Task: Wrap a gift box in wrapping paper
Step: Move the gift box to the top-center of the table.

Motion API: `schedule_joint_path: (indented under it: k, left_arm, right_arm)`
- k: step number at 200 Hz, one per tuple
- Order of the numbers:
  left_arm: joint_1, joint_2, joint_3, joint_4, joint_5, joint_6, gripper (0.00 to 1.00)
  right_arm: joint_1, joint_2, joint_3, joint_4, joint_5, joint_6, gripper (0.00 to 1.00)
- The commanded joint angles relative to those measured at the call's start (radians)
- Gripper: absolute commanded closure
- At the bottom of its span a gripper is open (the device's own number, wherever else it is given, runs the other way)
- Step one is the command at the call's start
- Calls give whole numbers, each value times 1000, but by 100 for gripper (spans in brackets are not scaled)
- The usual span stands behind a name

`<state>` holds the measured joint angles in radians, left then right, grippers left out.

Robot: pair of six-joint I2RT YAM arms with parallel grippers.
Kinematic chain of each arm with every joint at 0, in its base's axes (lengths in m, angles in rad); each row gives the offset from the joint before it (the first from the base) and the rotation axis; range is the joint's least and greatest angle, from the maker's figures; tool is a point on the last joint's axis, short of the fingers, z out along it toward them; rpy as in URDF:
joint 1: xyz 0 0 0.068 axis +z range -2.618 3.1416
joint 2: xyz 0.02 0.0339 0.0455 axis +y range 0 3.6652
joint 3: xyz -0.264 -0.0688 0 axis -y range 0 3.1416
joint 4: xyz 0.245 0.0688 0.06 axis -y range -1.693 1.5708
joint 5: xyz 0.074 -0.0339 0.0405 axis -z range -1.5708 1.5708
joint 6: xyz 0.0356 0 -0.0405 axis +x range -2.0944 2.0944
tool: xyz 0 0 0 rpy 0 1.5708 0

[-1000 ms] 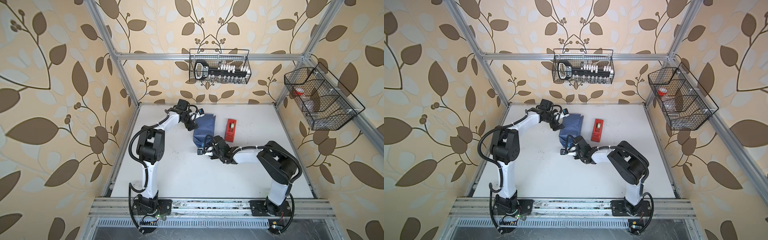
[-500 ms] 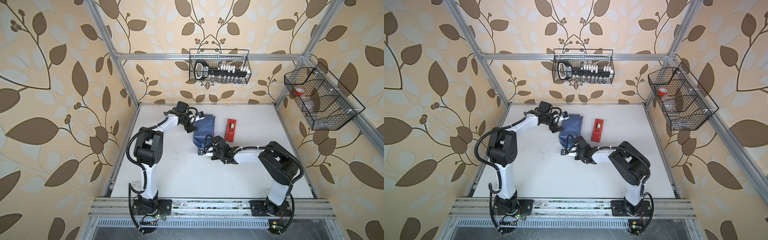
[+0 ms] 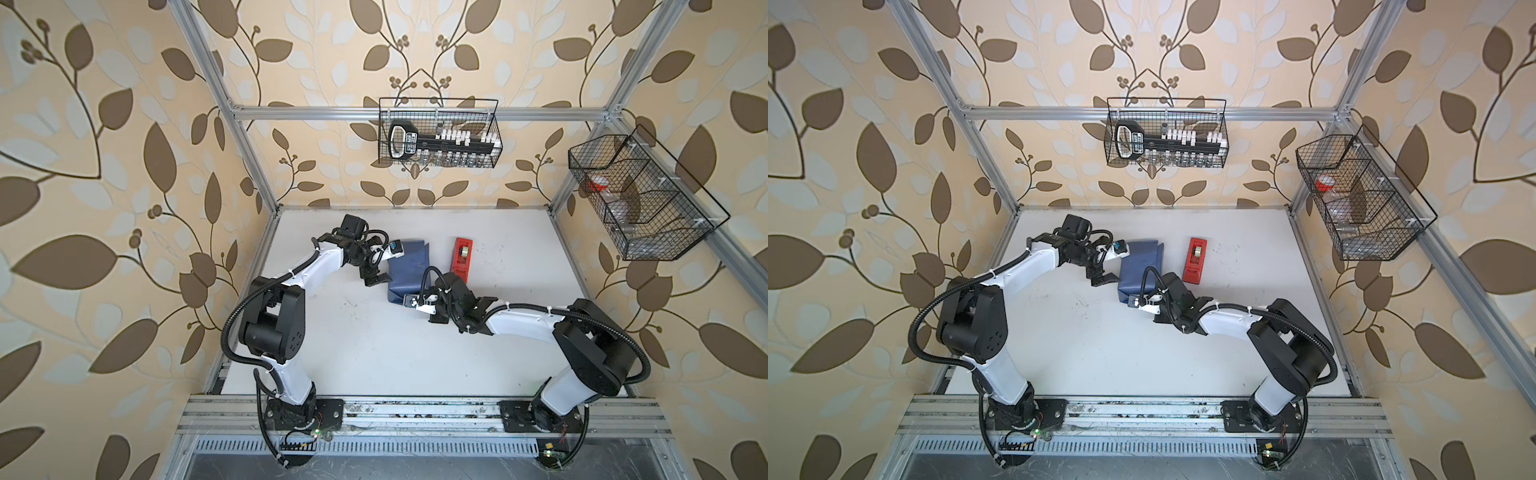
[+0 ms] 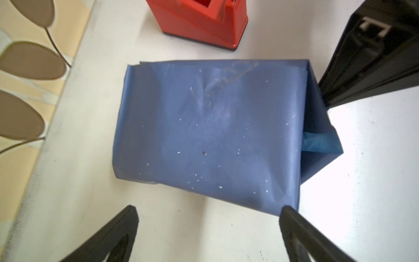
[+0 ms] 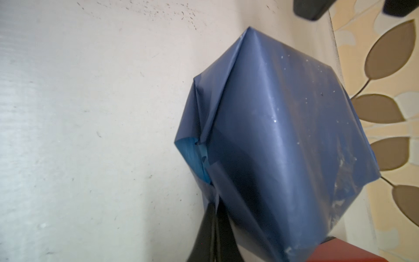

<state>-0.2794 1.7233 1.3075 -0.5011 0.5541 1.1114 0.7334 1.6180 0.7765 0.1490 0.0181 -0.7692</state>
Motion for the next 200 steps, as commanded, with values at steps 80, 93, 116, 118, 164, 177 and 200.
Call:
schedule_joint_path:
  k: [80,93,116,118,164,177,200]
  left_arm:
    - [10,-107,5,-287,131,343,1]
    - [4,-110,-32,-205,132,313,1]
    - [-4,-104,-79,-98,130,326,1]
    - [-4,-102,-84,-96,130,339,1]
    - [-17,-73,-128,-106,122,588,1]
    - [-31,-73,-157,-78,92,629,1]
    - [-57,-61,-201,60,23,554,1]
  right_arm:
    - [44,-78,-5,-35,28,436,100]
    - [41,-63,-2,-21,14,479,100]
    - [41,-29,-12,19,0,554,100]
    - [41,-27,-13,24,-1,561,100]
    - [36,15,-78,157,-47,652,100]
    - [31,18,-90,179,-65,676,100]
    - [31,17,-113,220,-83,704,100]
